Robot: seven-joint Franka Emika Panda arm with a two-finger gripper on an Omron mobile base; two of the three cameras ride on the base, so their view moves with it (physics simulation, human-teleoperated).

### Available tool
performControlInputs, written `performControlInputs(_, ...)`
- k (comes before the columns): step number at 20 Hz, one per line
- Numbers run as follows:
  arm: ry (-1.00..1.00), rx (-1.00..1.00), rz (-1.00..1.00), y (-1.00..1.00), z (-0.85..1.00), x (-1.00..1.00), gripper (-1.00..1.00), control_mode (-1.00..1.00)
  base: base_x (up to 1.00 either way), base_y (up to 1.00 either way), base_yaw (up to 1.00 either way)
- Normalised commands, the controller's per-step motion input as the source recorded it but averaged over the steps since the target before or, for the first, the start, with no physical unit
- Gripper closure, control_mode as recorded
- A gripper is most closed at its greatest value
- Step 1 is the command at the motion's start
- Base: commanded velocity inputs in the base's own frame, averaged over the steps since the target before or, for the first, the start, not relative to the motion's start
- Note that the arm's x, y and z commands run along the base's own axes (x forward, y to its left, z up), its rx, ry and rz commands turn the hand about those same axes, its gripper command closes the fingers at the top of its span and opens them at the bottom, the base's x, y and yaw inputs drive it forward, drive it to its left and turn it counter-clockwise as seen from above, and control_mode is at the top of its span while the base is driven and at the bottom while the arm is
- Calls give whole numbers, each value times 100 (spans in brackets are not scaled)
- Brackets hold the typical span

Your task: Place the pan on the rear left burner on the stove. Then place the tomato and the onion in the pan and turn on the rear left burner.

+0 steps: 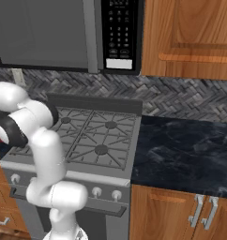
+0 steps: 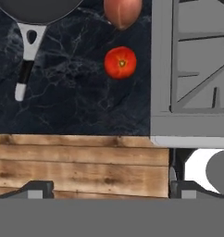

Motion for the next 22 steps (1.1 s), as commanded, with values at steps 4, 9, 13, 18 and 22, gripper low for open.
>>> performControlInputs(4,-4,-1,-5,34,-11,4,-100,-100,0,0,0)
performControlInputs(9,-3,-1,-4,34,-12,4,-100,-100,0,0,0)
performControlInputs(13,0,0,-4,32,-14,7,-100,-100,0,0,0)
performControlInputs(18,0,-1,-6,29,-19,7,-100,-100,0,0,0)
performControlInputs(22,0,-4,-7,21,-19,10,-100,-100,0,0,0)
